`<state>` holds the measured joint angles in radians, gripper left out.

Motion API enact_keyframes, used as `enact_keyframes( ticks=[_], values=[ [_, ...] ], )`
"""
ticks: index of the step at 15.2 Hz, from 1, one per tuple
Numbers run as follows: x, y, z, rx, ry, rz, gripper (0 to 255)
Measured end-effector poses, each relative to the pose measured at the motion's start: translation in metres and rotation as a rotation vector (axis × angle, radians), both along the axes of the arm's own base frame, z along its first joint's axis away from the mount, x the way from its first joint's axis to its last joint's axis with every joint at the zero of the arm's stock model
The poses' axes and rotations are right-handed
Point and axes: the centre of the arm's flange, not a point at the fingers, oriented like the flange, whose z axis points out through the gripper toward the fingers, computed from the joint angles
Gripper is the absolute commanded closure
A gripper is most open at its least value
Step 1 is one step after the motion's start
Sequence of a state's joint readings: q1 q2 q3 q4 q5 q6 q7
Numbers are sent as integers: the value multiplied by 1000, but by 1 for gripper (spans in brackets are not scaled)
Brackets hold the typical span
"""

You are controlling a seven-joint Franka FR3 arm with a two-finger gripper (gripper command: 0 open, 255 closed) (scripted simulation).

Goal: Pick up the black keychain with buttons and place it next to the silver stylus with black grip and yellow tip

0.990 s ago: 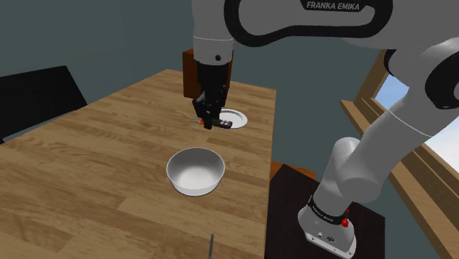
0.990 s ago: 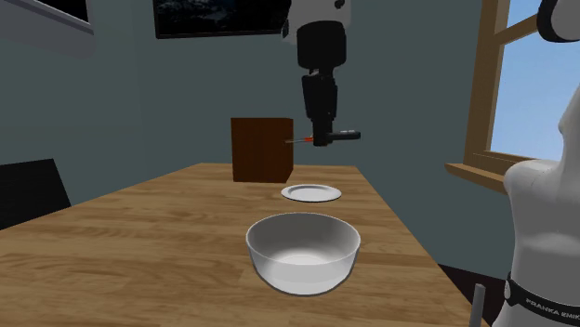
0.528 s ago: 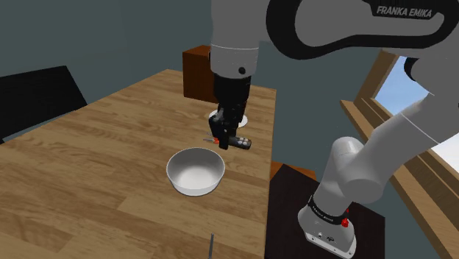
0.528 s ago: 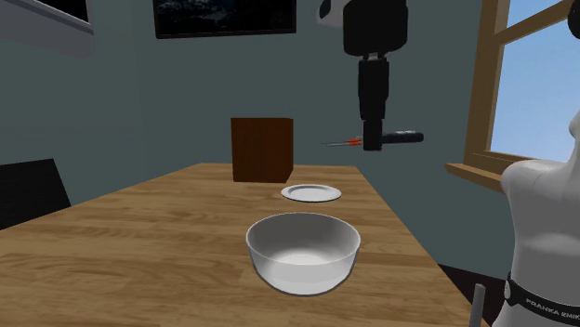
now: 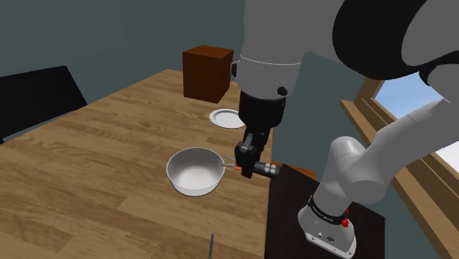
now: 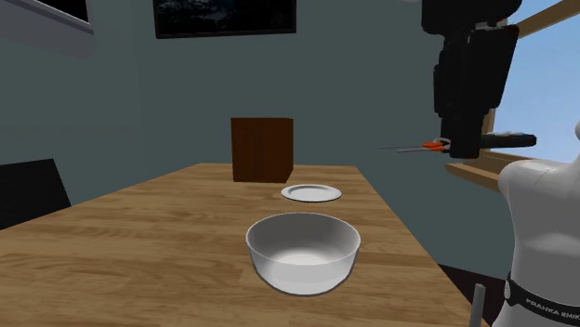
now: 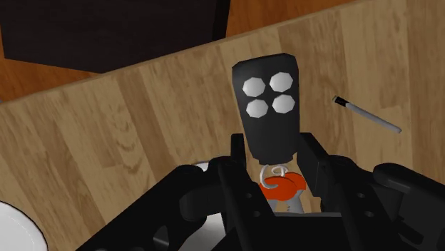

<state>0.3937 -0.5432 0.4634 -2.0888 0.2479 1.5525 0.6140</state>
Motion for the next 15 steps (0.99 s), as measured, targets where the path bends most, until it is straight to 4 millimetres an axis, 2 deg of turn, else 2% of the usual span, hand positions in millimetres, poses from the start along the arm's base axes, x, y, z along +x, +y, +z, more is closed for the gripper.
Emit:
enact_keyframes(
  ticks=[4,15],
  values=[
    [-7,2,-16,0,1,-1,255],
    [-8,2,-74,0,1,-1,255]
  ],
)
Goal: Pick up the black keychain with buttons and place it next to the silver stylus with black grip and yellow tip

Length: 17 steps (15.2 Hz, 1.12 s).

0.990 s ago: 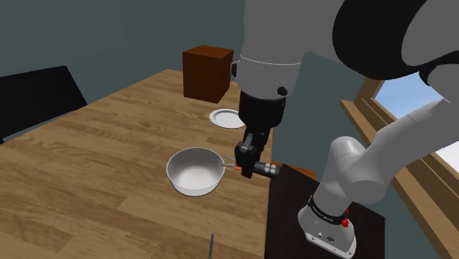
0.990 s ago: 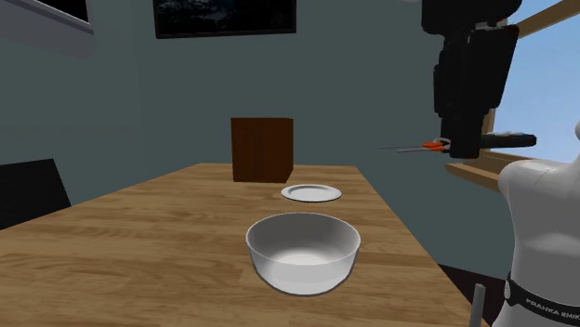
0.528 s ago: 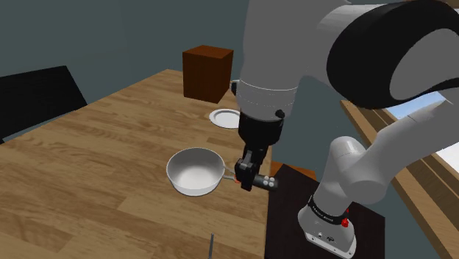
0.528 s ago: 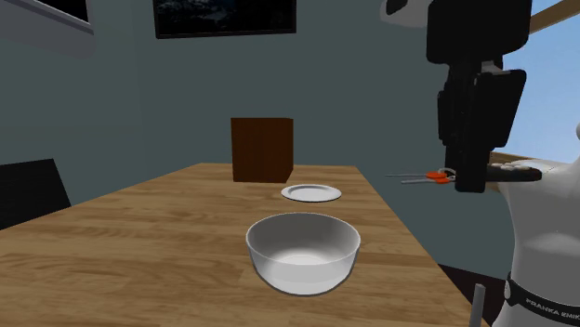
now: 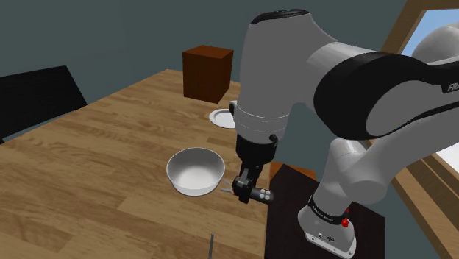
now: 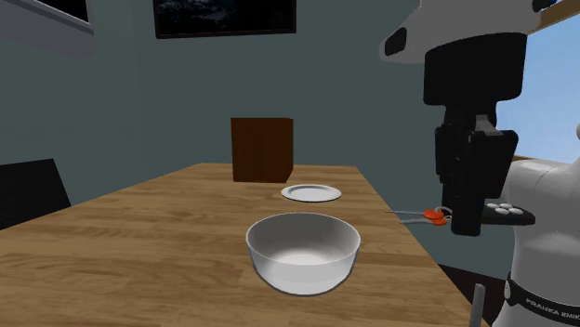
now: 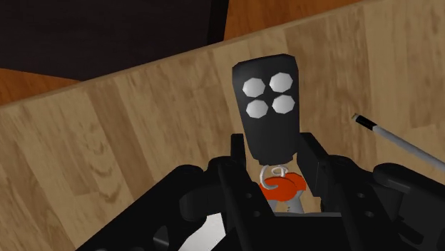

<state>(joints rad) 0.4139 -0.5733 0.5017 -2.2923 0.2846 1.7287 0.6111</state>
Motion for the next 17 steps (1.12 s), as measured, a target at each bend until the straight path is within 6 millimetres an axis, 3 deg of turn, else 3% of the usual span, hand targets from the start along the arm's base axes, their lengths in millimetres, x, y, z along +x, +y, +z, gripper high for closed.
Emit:
enact_keyframes(
  ticks=[17],
  values=[
    [1,0,-91,0,0,0,255]
  ],
)
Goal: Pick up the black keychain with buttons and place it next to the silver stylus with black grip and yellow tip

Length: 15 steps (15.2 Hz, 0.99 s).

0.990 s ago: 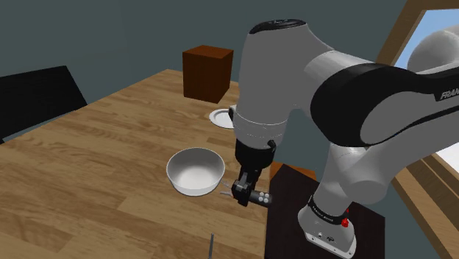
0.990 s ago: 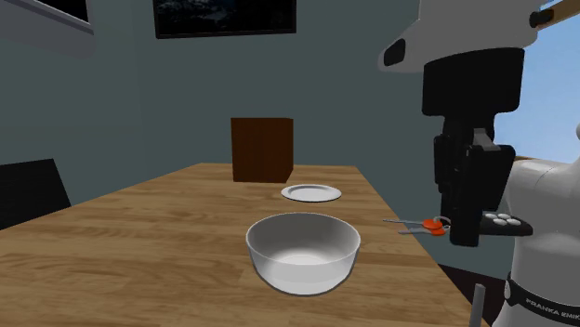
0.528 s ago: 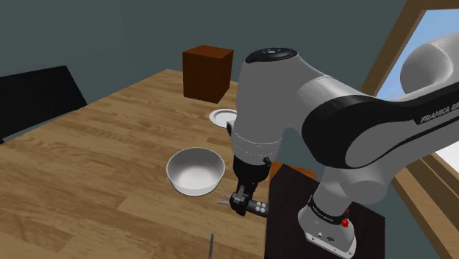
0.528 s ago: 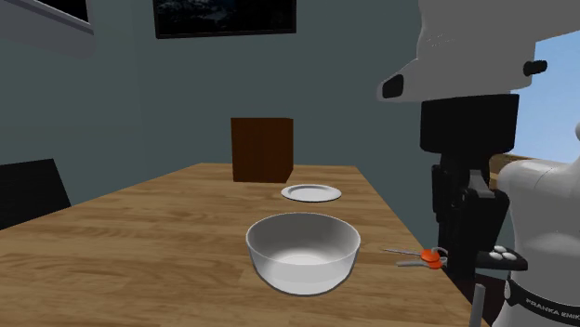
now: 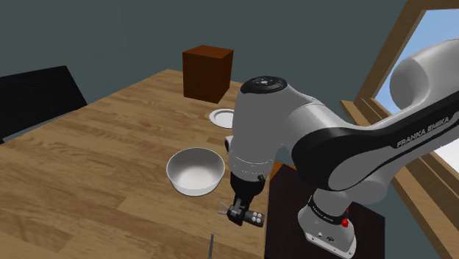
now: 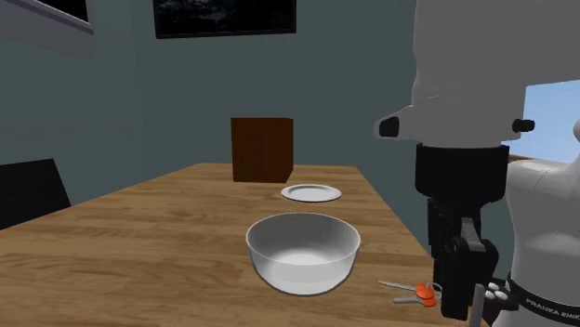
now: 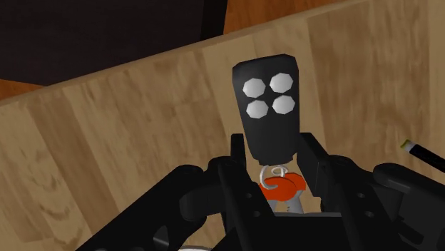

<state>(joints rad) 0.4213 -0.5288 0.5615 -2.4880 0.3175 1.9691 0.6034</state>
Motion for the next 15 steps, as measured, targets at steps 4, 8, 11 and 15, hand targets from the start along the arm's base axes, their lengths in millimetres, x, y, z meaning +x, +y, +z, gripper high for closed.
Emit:
enact_keyframes(
  ticks=[4,8,11,15],
  values=[
    [-1,0,-21,0,0,0,255],
    [0,0,-41,0,0,0,255],
    [0,0,-44,0,0,0,255],
    [0,0,-44,0,0,0,0]
  ],
)
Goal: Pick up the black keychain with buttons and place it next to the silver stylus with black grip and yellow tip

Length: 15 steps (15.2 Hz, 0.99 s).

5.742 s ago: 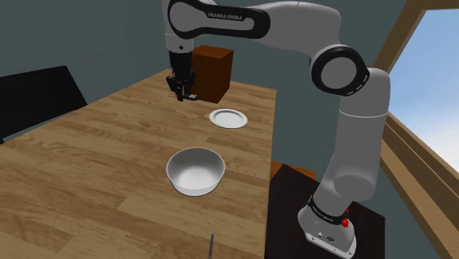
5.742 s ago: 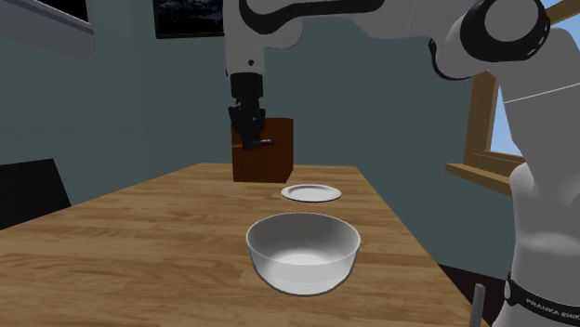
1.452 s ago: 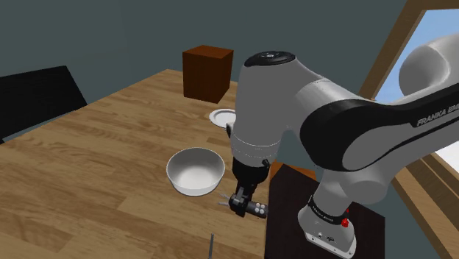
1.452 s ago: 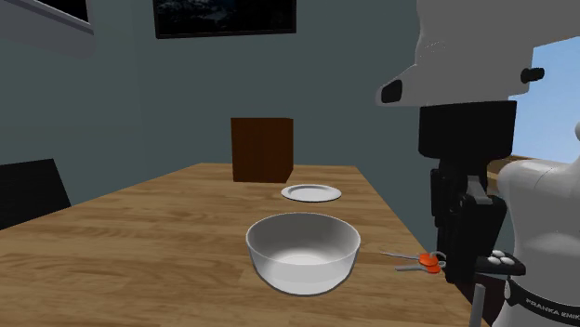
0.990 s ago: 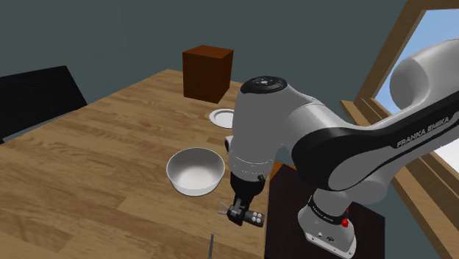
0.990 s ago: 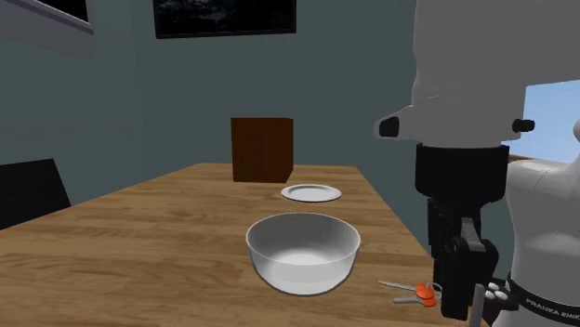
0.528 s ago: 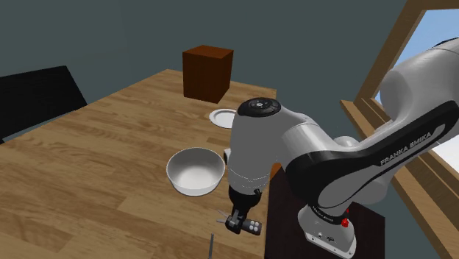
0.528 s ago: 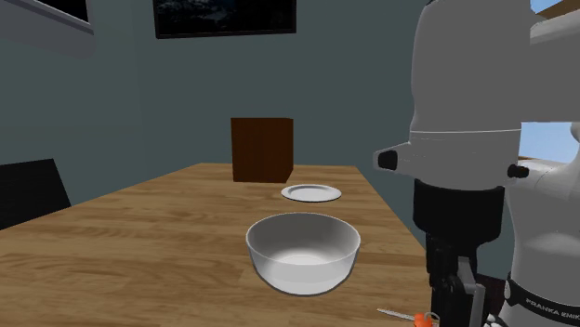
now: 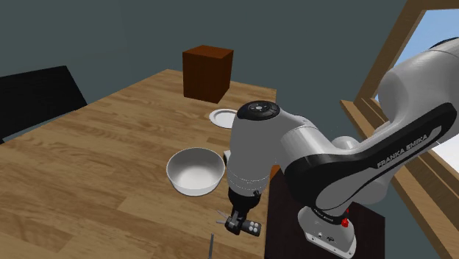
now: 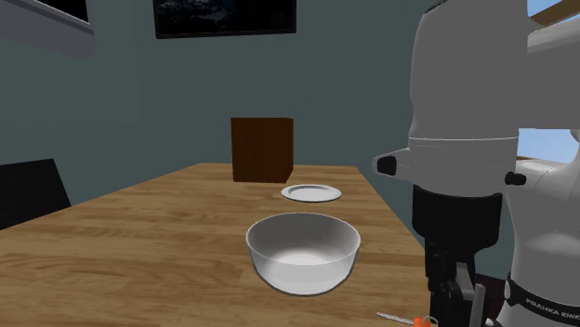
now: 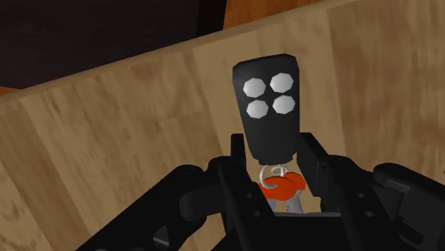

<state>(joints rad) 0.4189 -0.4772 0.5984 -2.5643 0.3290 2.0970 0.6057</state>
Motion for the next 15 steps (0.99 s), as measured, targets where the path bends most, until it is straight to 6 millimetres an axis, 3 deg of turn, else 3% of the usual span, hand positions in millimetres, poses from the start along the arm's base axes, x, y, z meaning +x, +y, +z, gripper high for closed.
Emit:
enact_keyframes(
  ticks=[6,11,15],
  values=[
    [0,0,0,0,0,0,0],
    [2,3,46,1,-1,0,0],
    [2,1,50,0,0,0,0]
  ],
)
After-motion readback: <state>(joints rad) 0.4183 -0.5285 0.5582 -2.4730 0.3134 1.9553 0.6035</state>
